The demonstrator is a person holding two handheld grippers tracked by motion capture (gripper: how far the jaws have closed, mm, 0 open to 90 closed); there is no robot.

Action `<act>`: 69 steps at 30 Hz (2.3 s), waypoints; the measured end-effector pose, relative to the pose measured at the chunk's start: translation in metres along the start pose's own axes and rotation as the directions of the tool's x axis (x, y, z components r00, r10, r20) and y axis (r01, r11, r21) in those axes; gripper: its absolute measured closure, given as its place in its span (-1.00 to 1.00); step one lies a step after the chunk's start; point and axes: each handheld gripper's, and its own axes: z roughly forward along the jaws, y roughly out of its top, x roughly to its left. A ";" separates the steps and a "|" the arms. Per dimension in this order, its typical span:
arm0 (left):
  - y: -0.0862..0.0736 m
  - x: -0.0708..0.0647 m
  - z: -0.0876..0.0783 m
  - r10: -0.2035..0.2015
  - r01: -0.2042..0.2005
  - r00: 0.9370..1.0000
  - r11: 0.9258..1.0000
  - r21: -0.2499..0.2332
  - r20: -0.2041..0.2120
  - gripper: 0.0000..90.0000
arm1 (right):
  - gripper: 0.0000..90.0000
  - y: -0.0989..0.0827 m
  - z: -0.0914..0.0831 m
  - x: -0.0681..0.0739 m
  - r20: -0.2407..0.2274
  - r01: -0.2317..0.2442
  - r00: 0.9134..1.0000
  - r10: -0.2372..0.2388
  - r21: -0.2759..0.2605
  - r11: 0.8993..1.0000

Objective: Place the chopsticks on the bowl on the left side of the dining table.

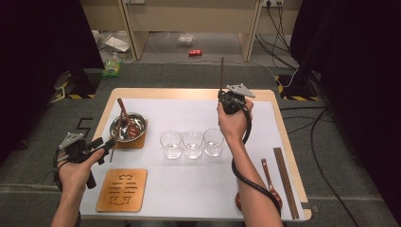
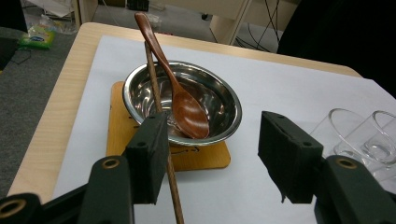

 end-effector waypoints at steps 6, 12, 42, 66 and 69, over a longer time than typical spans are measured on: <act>0.000 0.000 0.000 -0.001 0.001 1.000 1.000 -0.001 -0.001 -0.05 | 0.91 0.000 0.003 0.007 -0.013 0.000 1.000 0.000 0.000 1.000; 0.001 0.001 -0.001 0.000 0.000 1.000 1.000 -0.011 -0.006 -0.05 | 0.91 0.000 0.006 0.013 -0.021 0.005 1.000 -0.005 0.000 1.000; 0.001 -0.008 0.001 0.021 -0.021 1.000 0.999 -0.030 0.004 -0.04 | 0.91 -0.006 0.018 0.047 -0.096 0.009 0.995 -0.009 -0.001 1.000; 0.047 -0.084 0.062 0.171 -0.154 0.974 0.981 -0.117 0.148 0.00 | 0.90 -0.017 0.022 0.068 -0.161 0.025 0.987 -0.026 -0.006 1.000; 0.061 -0.097 0.071 0.192 -0.171 0.966 0.977 -0.130 0.172 0.02 | 0.90 -0.018 0.022 0.070 -0.164 0.031 0.986 -0.032 -0.007 0.999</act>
